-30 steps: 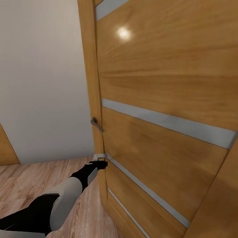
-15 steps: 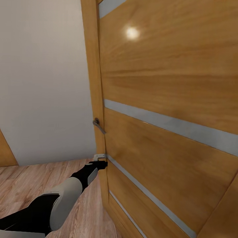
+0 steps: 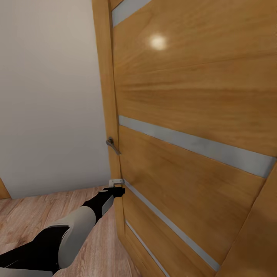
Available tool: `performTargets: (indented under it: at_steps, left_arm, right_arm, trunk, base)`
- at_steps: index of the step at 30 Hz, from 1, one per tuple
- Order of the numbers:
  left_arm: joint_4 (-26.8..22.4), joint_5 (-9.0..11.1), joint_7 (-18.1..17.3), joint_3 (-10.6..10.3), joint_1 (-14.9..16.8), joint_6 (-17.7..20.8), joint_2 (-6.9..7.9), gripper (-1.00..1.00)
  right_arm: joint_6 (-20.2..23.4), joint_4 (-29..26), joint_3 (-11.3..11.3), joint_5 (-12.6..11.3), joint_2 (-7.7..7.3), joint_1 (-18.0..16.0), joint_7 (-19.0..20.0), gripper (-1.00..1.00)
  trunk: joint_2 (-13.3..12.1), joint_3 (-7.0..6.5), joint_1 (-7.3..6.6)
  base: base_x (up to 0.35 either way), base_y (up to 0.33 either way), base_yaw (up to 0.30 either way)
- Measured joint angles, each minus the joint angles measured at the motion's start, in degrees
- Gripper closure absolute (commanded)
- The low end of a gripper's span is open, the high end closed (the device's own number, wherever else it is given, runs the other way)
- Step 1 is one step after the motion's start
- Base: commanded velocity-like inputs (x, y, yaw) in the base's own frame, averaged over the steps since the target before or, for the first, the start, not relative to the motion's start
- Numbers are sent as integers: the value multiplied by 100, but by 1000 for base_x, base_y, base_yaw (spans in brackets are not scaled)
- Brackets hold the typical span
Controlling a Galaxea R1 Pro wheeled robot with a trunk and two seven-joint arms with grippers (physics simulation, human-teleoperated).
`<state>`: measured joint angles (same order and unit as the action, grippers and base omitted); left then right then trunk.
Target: Move the two storage containers from the living room to the garage. In the garage, place one container on the floor and stack the other container on top of it (either order is fine).
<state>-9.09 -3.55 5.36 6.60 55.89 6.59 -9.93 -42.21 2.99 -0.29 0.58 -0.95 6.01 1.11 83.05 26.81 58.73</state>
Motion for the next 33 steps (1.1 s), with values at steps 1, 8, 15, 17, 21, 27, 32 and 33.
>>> performTargets:
  at_steps: [1,8,15,17,21,27,32,33]
  left_arm:
    - [1,3,0,-2,0,0,0,-100]
    - [2,12,-6,-7,-1,-1,0,-100]
    - [1,-15,4,5,0,0,1,-100]
    - [1,-17,4,5,0,0,1,-100]
    - [-2,-13,5,8,1,-3,0,-100]
    - [0,7,-4,-2,0,-3,0,-100]
    - [0,7,-4,-1,0,-3,0,-100]
    - [0,7,-4,-1,0,-3,0,-100]
  right_arm:
    - [0,0,0,0,0,0,0,-100]
    - [0,0,0,0,0,0,0,-100]
    - [0,-1,0,0,0,0,0,-100]
    - [0,-1,0,0,0,0,0,-100]
    - [0,-1,4,0,0,0,0,-100]
    - [0,0,3,0,0,0,0,-100]
    - [0,0,5,0,0,0,2,-100]
    - [0,0,5,0,0,0,1,-100]
  trunk:
    - [0,-1,0]
    - [0,-4,0]
    - [0,-13,0]
    - [0,-18,0]
    - [0,-25,0]
    - [0,-27,0]
    - [0,-27,0]
    - [0,-27,0]
  base:
    - [0,0,-35]
    - [0,0,-10]
    - [0,0,-173]
    - [0,0,-251]
    - [0,0,-144]
    - [0,0,-15]
    - [0,0,-2]
    - [0,0,0]
